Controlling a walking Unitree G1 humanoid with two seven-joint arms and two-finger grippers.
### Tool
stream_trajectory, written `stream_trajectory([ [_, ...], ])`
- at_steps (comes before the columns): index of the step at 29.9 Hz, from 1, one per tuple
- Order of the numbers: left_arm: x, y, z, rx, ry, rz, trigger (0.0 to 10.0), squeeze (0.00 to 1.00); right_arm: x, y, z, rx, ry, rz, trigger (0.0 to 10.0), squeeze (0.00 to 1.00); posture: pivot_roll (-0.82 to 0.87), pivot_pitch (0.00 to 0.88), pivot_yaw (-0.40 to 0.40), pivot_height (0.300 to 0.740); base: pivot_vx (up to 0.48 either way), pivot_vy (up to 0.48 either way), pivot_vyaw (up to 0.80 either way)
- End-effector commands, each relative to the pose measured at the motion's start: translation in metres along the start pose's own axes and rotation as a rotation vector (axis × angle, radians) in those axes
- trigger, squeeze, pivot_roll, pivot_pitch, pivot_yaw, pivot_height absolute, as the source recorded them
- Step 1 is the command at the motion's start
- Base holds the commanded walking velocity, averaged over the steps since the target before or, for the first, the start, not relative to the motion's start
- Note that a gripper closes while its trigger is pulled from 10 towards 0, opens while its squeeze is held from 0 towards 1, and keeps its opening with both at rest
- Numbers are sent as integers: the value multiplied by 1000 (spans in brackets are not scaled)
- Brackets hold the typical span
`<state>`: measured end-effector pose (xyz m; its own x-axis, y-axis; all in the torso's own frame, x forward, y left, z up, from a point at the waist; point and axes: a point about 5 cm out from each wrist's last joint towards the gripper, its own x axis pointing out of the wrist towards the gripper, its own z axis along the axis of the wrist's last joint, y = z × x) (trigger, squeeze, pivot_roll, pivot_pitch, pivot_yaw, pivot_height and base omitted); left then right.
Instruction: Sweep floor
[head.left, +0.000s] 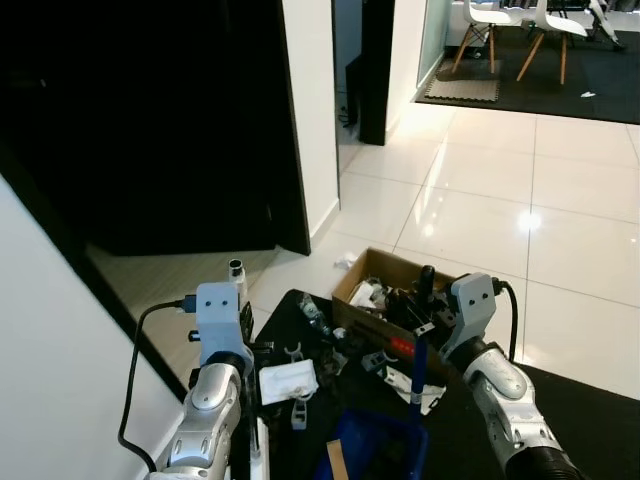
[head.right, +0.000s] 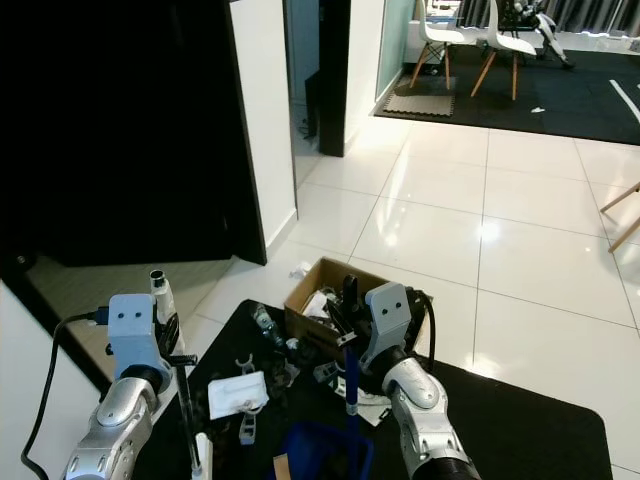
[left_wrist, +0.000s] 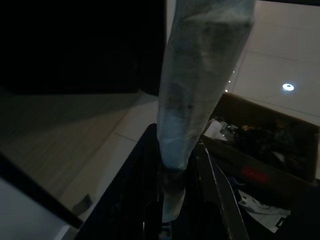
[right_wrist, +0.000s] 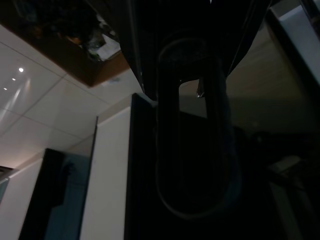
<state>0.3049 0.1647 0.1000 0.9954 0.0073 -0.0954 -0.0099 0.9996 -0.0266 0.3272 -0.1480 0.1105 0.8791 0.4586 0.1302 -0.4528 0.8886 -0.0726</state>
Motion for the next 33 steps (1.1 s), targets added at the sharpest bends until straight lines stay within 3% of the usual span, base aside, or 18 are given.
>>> stream_trajectory([
  [1, -1, 6, 2, 20, -23, 18, 10000, 0, 7, 4, 9, -16, -50, 17, 10000, 0, 5, 74, 73, 740, 480, 0, 0],
  [33, 0, 4, 2, 18, -28, 10, 10000, 0, 7, 3, 9, -17, -50, 14, 10000, 0, 5, 70, 75, 740, 480, 0, 0],
])
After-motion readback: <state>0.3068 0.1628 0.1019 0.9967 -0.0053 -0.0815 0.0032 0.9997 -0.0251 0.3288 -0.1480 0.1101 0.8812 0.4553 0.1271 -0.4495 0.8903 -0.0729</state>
